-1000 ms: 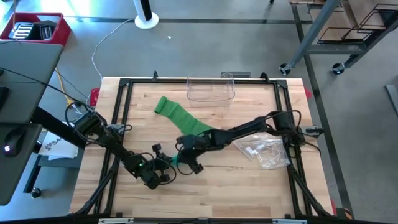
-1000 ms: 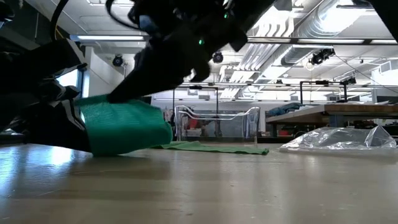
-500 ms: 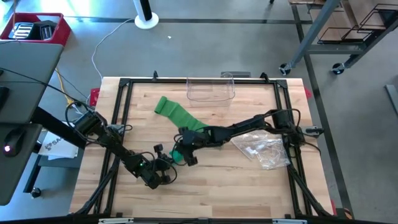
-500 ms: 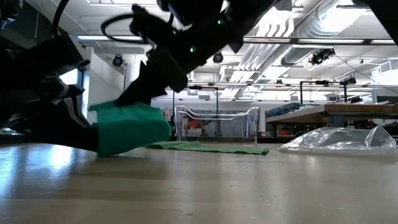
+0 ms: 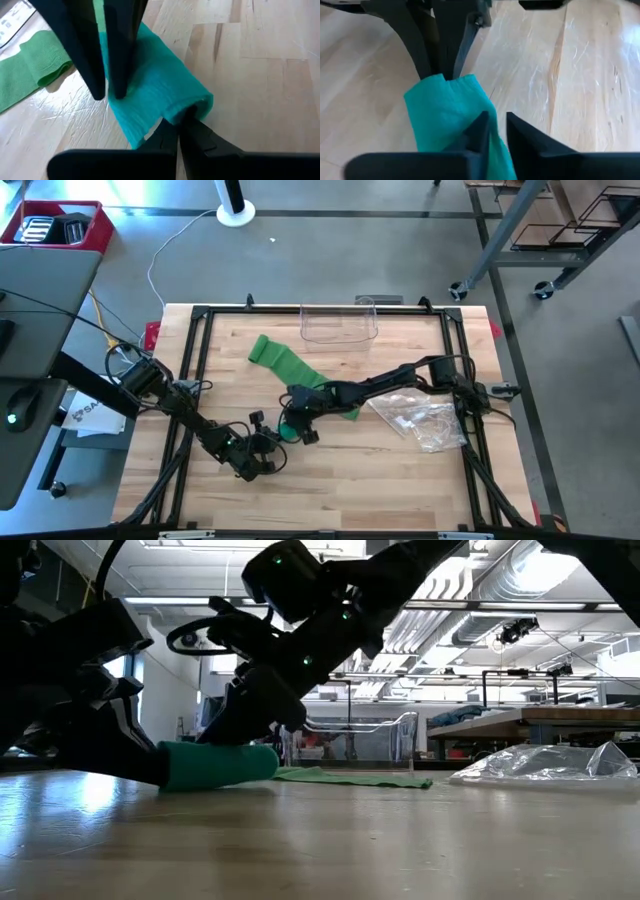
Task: Roll bandage
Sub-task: Roll the blue bandage
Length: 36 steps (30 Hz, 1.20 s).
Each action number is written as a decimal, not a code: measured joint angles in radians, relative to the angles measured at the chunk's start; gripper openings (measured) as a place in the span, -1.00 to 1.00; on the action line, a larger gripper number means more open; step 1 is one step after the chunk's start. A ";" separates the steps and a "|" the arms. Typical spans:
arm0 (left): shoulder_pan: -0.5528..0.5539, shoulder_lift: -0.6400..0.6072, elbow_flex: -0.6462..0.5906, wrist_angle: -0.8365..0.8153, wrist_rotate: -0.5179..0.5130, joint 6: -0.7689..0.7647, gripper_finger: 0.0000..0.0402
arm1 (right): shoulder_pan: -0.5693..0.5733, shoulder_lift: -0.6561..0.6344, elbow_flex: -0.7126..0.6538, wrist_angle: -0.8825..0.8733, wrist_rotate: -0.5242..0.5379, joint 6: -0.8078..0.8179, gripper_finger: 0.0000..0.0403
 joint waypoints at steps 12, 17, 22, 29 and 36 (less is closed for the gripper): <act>0.000 0.000 0.001 0.000 0.008 0.006 -1.00 | 0.000 -0.066 0.000 -0.114 0.016 0.053 -0.10; 0.000 -0.001 0.001 0.000 0.009 0.006 -1.00 | 0.000 -0.091 0.000 -0.142 -0.034 0.054 -0.09; -0.001 -0.001 0.001 0.000 0.010 0.006 -1.00 | 0.000 -0.097 0.000 -0.154 -0.060 0.056 -0.09; -0.001 -0.001 0.001 0.000 0.010 0.004 -1.00 | 0.007 -0.097 0.000 -0.155 -0.260 0.035 -0.09; -0.001 -0.001 0.001 0.005 0.011 0.003 -1.00 | 0.009 -0.042 0.000 -0.148 -0.260 0.030 -0.09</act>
